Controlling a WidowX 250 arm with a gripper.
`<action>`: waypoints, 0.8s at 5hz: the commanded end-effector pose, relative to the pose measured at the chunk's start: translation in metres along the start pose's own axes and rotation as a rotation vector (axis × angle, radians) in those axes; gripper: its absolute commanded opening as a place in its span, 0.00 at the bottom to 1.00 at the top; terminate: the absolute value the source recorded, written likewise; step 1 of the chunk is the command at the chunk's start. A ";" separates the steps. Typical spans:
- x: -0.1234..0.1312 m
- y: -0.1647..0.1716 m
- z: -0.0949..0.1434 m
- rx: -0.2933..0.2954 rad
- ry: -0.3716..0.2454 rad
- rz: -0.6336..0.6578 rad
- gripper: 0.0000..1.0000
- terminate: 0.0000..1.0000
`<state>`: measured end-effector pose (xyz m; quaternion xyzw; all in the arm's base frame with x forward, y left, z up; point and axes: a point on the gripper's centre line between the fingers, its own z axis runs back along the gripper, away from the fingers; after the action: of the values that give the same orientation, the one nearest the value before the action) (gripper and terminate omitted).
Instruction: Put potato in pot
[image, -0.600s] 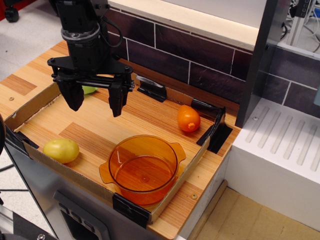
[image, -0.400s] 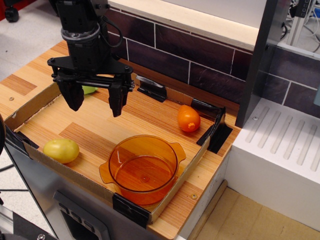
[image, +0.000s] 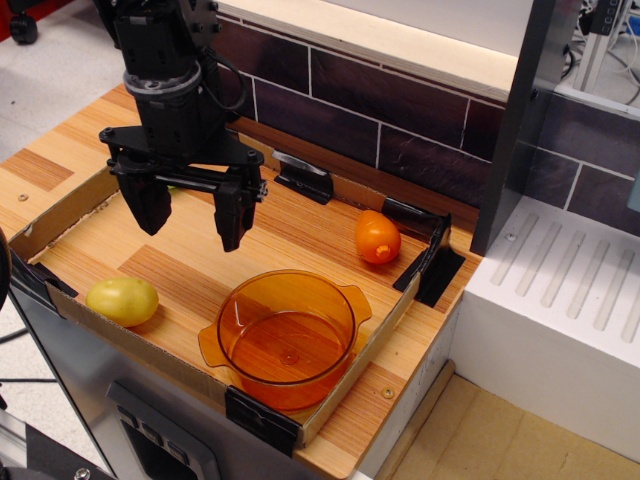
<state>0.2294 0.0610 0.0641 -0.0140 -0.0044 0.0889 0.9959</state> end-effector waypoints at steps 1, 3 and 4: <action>0.015 0.018 0.035 -0.054 -0.039 -0.239 1.00 0.00; 0.017 0.036 0.042 -0.043 -0.021 -0.511 1.00 0.00; 0.018 0.038 0.037 -0.021 0.013 -0.587 1.00 0.00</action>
<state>0.2309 0.0985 0.0884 -0.0366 0.0167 -0.2016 0.9786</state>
